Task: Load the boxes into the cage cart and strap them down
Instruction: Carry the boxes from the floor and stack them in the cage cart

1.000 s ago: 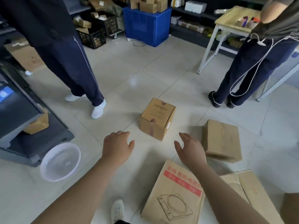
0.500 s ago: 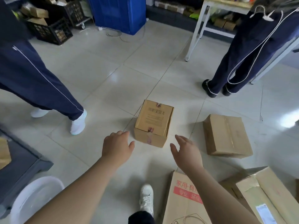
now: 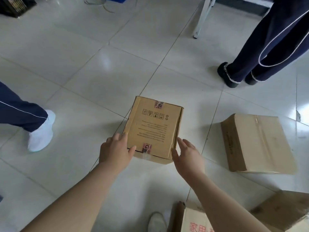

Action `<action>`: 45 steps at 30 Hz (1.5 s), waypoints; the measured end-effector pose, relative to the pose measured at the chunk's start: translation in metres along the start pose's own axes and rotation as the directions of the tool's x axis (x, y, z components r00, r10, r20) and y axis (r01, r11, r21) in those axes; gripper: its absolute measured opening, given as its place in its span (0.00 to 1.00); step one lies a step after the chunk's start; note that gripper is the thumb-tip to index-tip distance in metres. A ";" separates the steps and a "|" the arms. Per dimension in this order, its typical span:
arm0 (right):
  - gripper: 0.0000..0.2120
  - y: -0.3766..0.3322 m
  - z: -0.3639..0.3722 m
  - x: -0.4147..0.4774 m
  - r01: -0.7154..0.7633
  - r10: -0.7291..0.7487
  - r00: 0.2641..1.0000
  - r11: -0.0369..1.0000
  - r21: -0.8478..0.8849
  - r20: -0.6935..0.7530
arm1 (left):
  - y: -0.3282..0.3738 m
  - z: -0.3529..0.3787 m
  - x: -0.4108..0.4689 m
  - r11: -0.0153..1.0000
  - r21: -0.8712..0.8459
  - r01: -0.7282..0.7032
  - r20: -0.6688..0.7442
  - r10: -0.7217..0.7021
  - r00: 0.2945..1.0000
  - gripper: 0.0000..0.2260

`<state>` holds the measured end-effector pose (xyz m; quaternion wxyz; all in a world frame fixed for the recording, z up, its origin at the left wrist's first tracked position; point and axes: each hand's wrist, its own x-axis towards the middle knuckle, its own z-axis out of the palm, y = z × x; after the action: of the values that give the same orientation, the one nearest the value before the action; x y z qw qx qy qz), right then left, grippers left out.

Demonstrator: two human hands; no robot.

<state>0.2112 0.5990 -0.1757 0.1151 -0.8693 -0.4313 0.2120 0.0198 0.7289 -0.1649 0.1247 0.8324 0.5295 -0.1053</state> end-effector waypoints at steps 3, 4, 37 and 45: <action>0.23 0.014 0.041 0.034 -0.043 0.043 0.998 0.999 -0.001 0.046 | -0.001 0.039 0.041 1.000 0.014 0.019 0.034 -0.020 0.999 0.29; 0.23 0.018 0.054 0.044 -0.060 0.060 0.996 0.998 -0.004 0.065 | -0.002 0.051 0.052 0.999 0.016 0.029 0.049 -0.030 0.998 0.30; 0.32 -0.090 -0.002 -0.123 -0.048 0.033 0.997 0.965 0.259 0.064 | -0.072 -0.044 -0.129 0.894 -0.372 0.251 0.082 -0.238 0.968 0.49; 0.32 -0.133 -0.063 -0.231 0.163 -0.173 0.984 0.971 0.174 0.041 | -0.093 -0.093 -0.278 0.795 -0.497 0.347 -0.010 -0.406 0.914 0.50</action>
<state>0.0235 0.4935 -0.0066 0.1943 -0.8104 -0.4867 0.2620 -0.1765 0.5582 -0.0005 0.2747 0.6566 0.7001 0.0568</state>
